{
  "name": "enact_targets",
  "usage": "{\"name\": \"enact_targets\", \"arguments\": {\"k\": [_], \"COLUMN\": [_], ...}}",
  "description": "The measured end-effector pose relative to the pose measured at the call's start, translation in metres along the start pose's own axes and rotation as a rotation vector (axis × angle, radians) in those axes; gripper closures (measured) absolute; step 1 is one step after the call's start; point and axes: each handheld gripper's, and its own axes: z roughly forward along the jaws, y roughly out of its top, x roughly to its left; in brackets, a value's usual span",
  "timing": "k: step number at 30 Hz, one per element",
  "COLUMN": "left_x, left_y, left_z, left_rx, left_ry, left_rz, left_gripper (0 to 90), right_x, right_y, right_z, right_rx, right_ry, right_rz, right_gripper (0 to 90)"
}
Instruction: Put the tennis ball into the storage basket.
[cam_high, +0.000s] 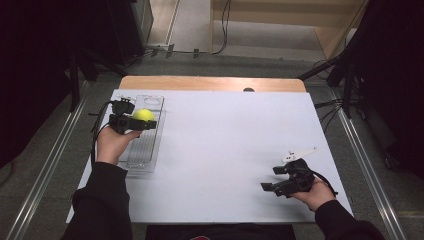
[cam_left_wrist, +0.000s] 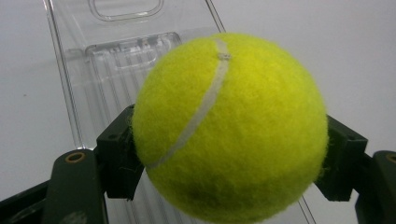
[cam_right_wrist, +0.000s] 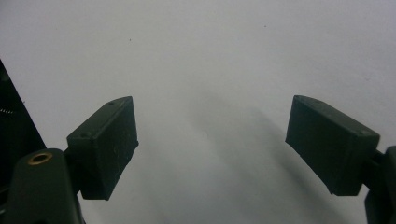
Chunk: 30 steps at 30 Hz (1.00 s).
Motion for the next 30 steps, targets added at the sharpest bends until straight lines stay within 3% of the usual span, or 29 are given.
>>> {"name": "enact_targets", "arguments": {"k": [20, 30], "left_x": [0.002, -0.001], "left_y": [-0.001, 0.004], "left_z": [0.003, -0.012], "left_rx": [0.018, -0.036], "left_ry": [0.011, -0.02], "left_rz": [-0.011, -0.022], "left_gripper": [24.8, 17.6], "right_x": [0.0, 0.0], "right_y": [0.0, 0.0], "right_z": [0.0, 0.001], "right_rx": [0.002, 0.006], "right_ry": [0.0, 0.001], "right_rz": [0.005, 0.007], "right_gripper": [14.6, 14.6]}}
